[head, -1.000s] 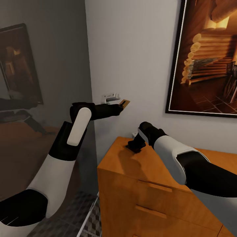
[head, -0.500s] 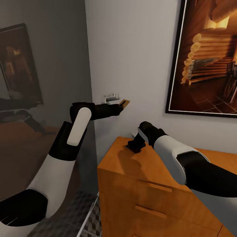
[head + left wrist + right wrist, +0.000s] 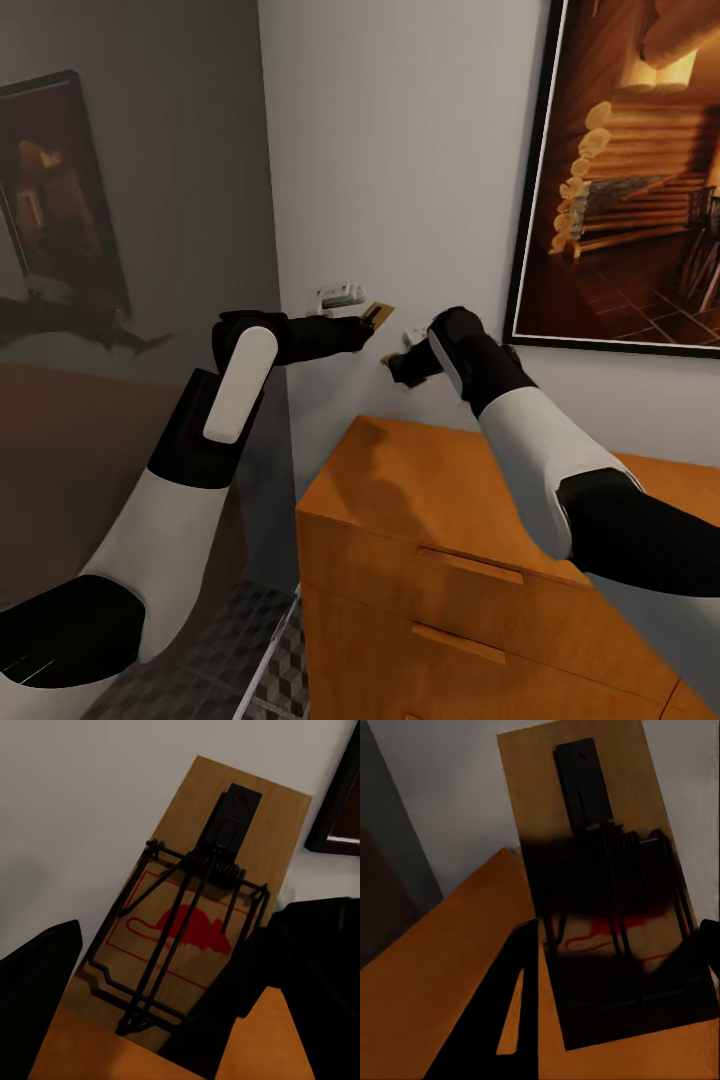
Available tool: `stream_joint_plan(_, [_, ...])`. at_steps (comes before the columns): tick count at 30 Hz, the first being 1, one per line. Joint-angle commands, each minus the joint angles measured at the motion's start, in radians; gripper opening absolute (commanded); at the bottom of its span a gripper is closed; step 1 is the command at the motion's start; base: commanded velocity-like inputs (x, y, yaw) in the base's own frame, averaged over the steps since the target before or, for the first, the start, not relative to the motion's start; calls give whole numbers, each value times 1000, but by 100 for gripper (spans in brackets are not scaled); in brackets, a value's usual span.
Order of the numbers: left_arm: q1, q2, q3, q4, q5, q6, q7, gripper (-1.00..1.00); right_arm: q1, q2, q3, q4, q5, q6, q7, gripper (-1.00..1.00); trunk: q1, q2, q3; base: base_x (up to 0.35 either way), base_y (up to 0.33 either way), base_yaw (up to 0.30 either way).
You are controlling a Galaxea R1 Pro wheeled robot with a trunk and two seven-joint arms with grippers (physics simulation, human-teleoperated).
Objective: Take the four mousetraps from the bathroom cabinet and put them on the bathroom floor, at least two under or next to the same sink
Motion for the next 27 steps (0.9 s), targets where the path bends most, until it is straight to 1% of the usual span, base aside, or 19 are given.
stream_joint_plan(1, [-1,0,0,0,10,2,11,-100,-1,-4,1,-7,8,3,8,-100,0,-1,-1,0,0,0])
stream_joint_plan(2, [-1,-1,0,0,10,2,11,-100,-1,-11,1,-15,8,3,8,-100,0,-1,-1,0,0,0])
stream_joint_plan(5, [0,-1,0,0,10,2,11,-100,-1,-17,1,-23,7,3,8,-100,0,-1,-1,0,0,0])
stream_joint_plan(11, [-1,0,0,3,12,3,11,-100,2,-21,2,-27,6,3,4,-100,0,-1,-1,0,0,0])
stream_joint_plan(13, [0,0,0,10,14,3,11,-100,4,-24,1,-27,16,3,-5,-100,0,-1,-1,0,0,0])
stream_joint_plan(15, [0,0,-1,22,15,4,10,-100,7,-32,1,-34,33,3,-18,-100,0,-1,-1,0,0,0])
stream_joint_plan(16, [0,0,-1,32,15,5,10,-100,8,-41,0,-41,42,3,-24,-100,0,-1,-1,0,0,0])
stream_joint_plan(18, [0,0,-1,43,15,5,10,-100,9,-52,0,-61,50,3,-30,-100,0,-1,-1,0,0,0])
stream_joint_plan(24, [0,-1,-2,54,16,5,9,-100,31,-81,-1,-109,57,3,-30,-100,0,-1,-1,0,0,0])
stream_joint_plan(27, [0,-1,-2,55,18,5,9,-100,44,-86,-2,-117,58,3,-29,-100,0,-1,-1,-45,0,0])
